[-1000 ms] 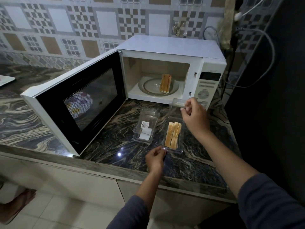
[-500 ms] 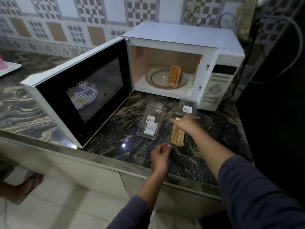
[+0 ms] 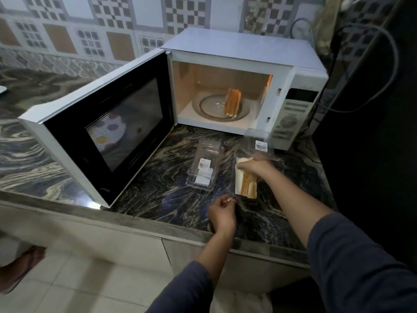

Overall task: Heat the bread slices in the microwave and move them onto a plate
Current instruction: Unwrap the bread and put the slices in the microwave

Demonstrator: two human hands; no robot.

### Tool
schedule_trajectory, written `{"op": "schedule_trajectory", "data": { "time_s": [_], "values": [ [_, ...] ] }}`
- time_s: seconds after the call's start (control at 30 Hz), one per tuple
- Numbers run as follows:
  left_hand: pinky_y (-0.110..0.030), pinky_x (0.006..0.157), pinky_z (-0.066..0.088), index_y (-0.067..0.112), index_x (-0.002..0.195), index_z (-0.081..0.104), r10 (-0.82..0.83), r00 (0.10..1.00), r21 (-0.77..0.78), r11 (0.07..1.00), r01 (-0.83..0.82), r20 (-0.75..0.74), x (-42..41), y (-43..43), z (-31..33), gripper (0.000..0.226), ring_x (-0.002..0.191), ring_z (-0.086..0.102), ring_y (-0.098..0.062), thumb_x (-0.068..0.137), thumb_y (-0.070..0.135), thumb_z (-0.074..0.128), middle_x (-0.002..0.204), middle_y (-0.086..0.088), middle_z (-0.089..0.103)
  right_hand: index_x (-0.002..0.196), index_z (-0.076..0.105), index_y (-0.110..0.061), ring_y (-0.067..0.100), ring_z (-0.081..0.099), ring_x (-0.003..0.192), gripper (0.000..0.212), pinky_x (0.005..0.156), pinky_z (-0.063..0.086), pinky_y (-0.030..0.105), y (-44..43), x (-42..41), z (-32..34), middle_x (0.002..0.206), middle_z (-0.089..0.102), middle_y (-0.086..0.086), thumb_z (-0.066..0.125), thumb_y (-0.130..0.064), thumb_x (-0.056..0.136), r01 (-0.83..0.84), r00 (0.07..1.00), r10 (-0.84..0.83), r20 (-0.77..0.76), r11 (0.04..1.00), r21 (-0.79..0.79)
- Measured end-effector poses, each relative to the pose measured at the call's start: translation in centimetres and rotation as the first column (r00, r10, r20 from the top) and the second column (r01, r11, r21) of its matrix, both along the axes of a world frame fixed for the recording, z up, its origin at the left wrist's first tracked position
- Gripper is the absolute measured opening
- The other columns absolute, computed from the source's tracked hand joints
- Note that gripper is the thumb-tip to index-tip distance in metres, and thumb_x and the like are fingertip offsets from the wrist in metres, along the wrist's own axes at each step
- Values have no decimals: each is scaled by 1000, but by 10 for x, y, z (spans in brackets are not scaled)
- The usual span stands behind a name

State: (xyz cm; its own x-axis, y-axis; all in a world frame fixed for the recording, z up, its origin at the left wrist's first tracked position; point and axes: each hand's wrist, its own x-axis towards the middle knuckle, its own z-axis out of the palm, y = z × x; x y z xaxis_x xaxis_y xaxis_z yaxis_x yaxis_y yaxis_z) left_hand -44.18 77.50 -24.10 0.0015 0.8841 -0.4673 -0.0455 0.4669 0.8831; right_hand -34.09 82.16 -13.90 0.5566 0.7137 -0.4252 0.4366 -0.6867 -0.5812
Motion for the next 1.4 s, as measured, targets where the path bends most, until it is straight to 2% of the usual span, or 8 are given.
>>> {"op": "schedule_trajectory", "data": {
  "time_s": [0.13, 0.37, 0.5, 0.57, 0.7, 0.83, 1.2, 1.4],
  "values": [
    [-29, 86, 48, 2, 100, 67, 19, 1000, -64, 998, -17, 24, 0, 3, 5, 17, 86, 60, -20, 84, 3, 64, 98, -12, 68, 125, 50, -2, 28, 58, 101, 57, 81, 53, 39, -20, -2, 12, 125, 54, 17, 72, -26, 77, -32, 997, 33, 67, 999, -6],
    [-33, 84, 49, 9, 106, 63, -227, 966, 52, 971, 235, -126, -11, 5, 6, 18, 92, 61, -24, 90, 11, 55, 103, -10, 66, 113, 60, -6, 24, 59, 91, 46, 69, 46, 28, -76, -18, 11, 115, 61, 14, 72, -27, 74, 80, 987, -82, 134, 997, 23],
    [-32, 77, 49, 16, 107, 59, -444, 809, 299, 770, 564, -384, -31, 1, 0, 18, 90, 58, -19, 93, 13, 47, 107, -8, 62, 117, 57, -6, 26, 59, 100, 50, 69, 42, 26, -110, -29, 3, 117, 60, 12, 73, -26, 74, 198, 965, -204, 165, 979, 56],
    [-34, 87, 48, 11, 119, 56, -469, 703, 362, 625, 692, -535, -47, -1, -6, 27, 103, 54, -22, 93, 13, 47, 121, -9, 54, 121, 55, -7, 27, 58, 105, 52, 72, 43, 27, -124, -32, 4, 121, 58, 14, 72, -27, 75, 241, 954, -245, 172, 970, 44],
    [-33, 99, 40, 4, 132, 47, -387, 500, 367, 368, 854, -774, -88, 4, -19, 40, 119, 47, -27, 94, 18, 46, 136, -13, 44, 123, 52, -10, 31, 56, 108, 54, 81, 47, 33, -145, -39, 5, 123, 56, 13, 70, -31, 76, 320, 928, -323, 188, 946, 48],
    [-39, 101, 41, 9, 134, 48, -263, 367, 298, 268, 916, -892, -126, 15, -19, 44, 124, 47, -32, 96, 31, 41, 143, -14, 41, 123, 51, -12, 33, 56, 109, 53, 83, 48, 36, -153, -51, 14, 124, 55, 13, 68, -35, 78, 406, 877, -419, 234, 908, 106],
    [-34, 115, 20, 11, 146, 27, -168, 322, 228, 420, 879, -932, -160, 90, -16, 48, 145, 12, -23, 100, 26, 29, 156, -10, 17, 118, 55, -18, 31, 58, 104, 43, 77, 45, 34, -82, -62, 60, 117, 60, 7, 64, -36, 80, 346, 835, -455, 309, 871, 348],
    [-33, 116, 17, 4, 143, 32, -173, 320, 224, 419, 880, -931, -128, 144, -13, 54, 143, 21, -26, 97, 30, 23, 153, -16, 25, 116, 56, -18, 28, 60, 100, 43, 76, 46, 30, 6, -36, 64, 114, 62, 7, 66, -35, 78, 219, 903, -337, 265, 894, 390]
  ]
}}
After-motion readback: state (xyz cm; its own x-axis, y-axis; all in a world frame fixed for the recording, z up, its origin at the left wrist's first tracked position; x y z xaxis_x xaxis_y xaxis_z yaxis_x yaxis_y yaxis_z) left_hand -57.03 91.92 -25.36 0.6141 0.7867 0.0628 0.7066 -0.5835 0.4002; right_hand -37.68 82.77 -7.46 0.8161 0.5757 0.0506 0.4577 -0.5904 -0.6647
